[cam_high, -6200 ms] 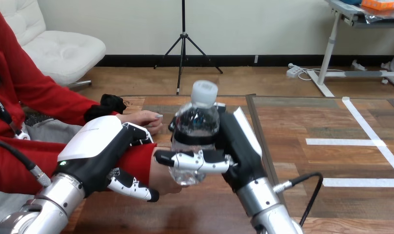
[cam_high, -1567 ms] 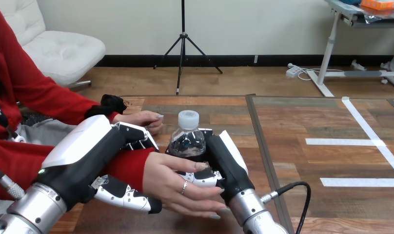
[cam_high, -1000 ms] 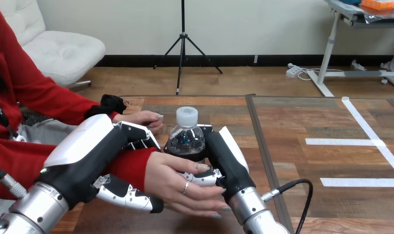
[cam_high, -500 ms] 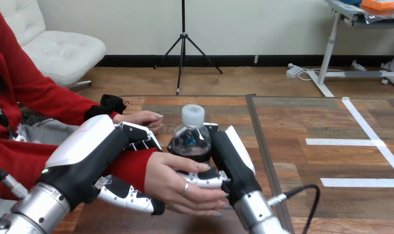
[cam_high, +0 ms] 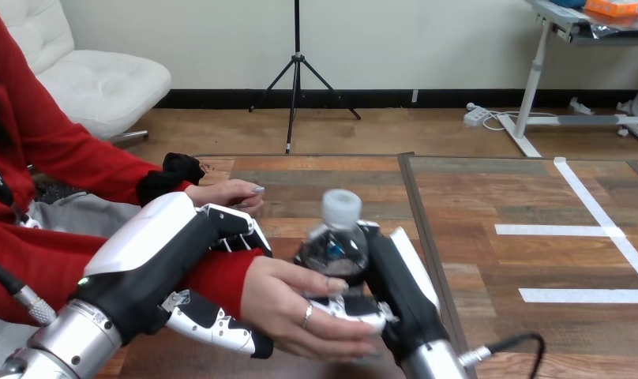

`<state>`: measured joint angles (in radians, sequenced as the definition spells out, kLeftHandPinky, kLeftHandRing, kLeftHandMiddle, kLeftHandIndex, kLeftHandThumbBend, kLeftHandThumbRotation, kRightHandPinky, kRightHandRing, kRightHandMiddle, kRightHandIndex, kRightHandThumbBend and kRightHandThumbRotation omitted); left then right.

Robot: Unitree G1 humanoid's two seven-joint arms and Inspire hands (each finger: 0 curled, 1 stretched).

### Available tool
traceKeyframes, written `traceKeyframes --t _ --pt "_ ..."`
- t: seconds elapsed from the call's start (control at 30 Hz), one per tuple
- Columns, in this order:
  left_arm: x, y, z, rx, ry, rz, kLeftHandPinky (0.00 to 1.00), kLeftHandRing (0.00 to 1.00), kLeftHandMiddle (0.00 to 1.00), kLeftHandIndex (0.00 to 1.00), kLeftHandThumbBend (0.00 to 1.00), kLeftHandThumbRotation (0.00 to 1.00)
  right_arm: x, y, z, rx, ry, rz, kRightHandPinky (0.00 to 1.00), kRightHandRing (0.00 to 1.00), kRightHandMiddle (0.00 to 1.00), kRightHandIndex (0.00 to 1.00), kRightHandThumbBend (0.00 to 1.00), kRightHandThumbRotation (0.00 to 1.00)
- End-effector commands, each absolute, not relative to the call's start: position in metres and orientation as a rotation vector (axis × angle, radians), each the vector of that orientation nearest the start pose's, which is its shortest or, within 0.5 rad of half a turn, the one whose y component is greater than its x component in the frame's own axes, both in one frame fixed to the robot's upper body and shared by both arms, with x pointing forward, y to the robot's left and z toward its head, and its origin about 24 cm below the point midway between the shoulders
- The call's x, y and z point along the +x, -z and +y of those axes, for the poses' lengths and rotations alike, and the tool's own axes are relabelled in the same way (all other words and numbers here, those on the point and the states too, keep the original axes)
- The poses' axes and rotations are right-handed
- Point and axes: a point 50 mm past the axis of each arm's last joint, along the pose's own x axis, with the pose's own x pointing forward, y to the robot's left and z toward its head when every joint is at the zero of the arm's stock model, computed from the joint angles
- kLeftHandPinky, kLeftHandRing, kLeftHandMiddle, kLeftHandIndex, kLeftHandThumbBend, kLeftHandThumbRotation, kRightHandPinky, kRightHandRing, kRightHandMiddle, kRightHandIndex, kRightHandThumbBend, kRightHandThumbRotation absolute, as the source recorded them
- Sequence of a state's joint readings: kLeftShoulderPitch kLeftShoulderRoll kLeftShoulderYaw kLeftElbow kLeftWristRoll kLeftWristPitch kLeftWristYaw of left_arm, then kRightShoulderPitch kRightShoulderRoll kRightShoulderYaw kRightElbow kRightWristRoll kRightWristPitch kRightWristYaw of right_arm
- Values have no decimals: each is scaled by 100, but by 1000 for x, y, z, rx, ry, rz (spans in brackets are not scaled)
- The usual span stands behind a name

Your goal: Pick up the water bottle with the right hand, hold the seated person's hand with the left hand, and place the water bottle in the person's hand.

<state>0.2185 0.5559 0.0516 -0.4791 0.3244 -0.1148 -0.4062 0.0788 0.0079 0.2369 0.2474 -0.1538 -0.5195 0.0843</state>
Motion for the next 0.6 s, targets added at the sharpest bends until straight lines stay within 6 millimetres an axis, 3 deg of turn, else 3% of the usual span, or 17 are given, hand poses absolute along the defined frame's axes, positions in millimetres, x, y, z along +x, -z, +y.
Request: traceKeyframes --t 0.0,0.57 --pt "208 -143 187 956 434 -342 35 41 46 48 98 0 210 -59 -80 -68 -405 -467 24 30 36 39 85 8" --pt "209 -144 186 960 444 -354 35 41 47 48 98 0 179 -46 -87 -33 -461 -409 24 29 36 38 85 3"
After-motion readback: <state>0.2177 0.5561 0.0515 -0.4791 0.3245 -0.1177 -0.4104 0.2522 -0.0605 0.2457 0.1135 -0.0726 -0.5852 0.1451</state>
